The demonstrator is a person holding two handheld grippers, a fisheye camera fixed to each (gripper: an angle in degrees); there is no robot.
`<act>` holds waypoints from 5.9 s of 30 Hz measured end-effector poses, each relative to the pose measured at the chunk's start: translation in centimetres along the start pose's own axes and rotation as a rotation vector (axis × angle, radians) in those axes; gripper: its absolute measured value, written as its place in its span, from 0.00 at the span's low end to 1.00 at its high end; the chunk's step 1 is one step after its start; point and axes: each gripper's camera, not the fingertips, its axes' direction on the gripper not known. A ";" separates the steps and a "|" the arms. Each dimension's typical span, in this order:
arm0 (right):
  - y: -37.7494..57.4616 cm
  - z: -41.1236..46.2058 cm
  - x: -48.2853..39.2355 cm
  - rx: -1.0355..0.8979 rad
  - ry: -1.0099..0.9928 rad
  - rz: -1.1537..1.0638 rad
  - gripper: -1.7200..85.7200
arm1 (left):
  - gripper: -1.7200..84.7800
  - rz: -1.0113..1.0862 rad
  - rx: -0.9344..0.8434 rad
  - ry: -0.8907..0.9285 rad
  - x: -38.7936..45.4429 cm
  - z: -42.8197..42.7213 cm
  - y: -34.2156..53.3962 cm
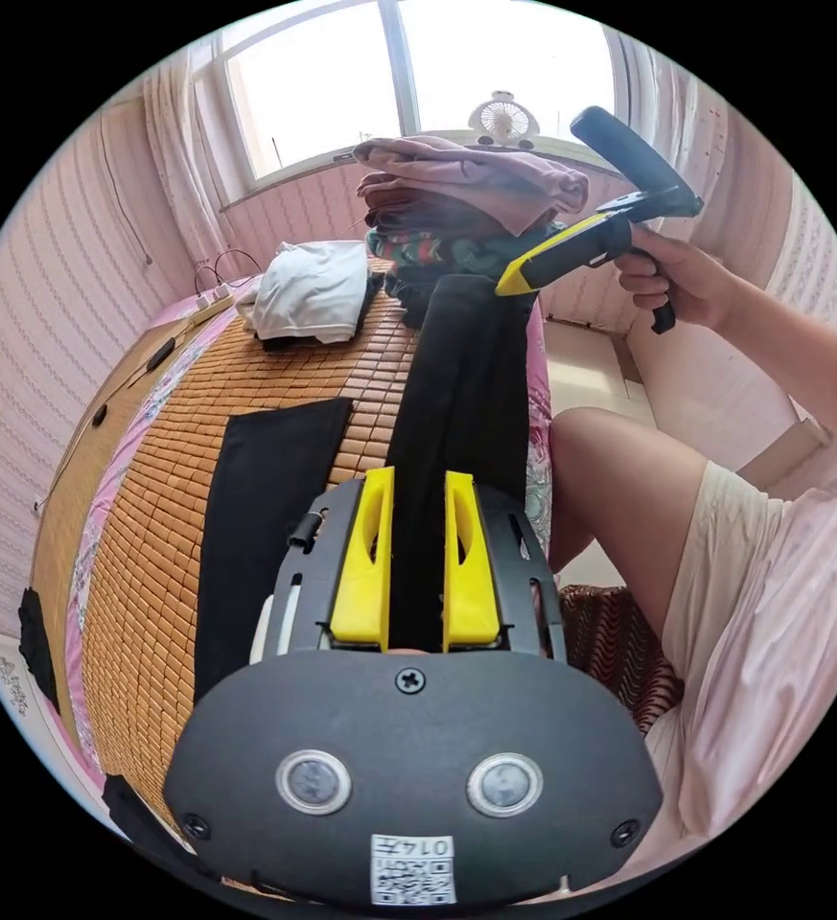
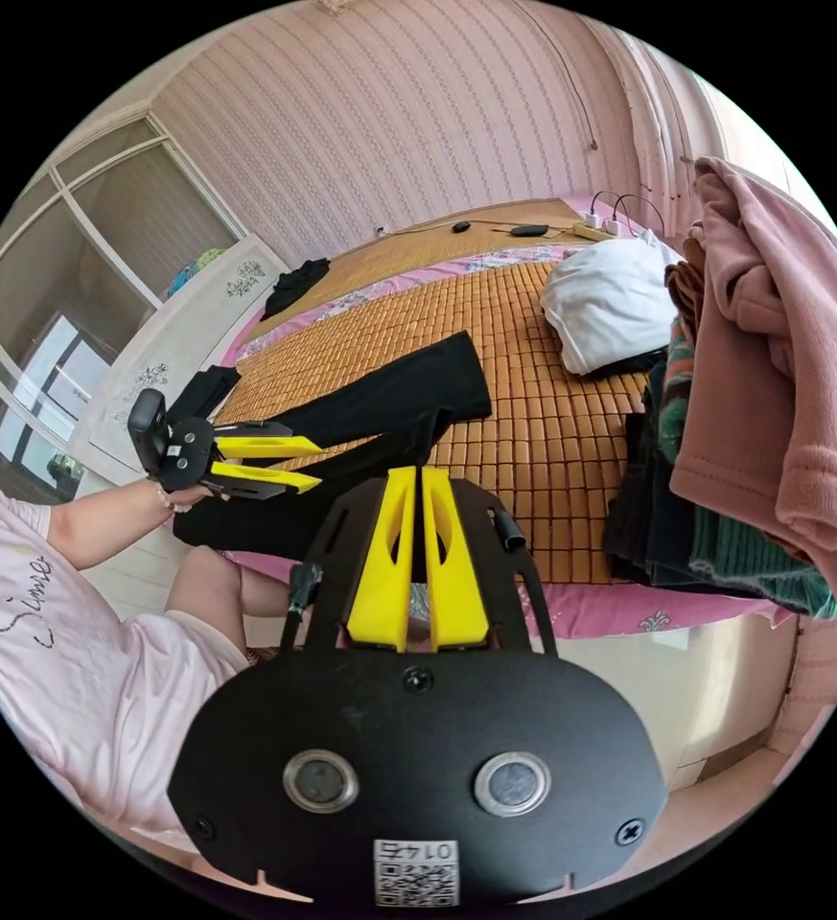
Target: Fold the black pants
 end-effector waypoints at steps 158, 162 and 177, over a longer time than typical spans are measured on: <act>2.5 29.7 6.5 -0.305 0.433 -0.068 0.02 | 0.02 -0.826 -0.021 -0.246 9.5 -10.5 36.0; 2.1 32.1 7.6 -0.350 0.527 -0.076 0.01 | 0.01 -0.818 -0.110 -0.263 8.3 -6.7 34.8; -6.4 39.0 7.7 -0.319 0.456 -0.024 0.01 | 0.01 -0.814 -0.091 -0.220 7.7 -5.8 34.1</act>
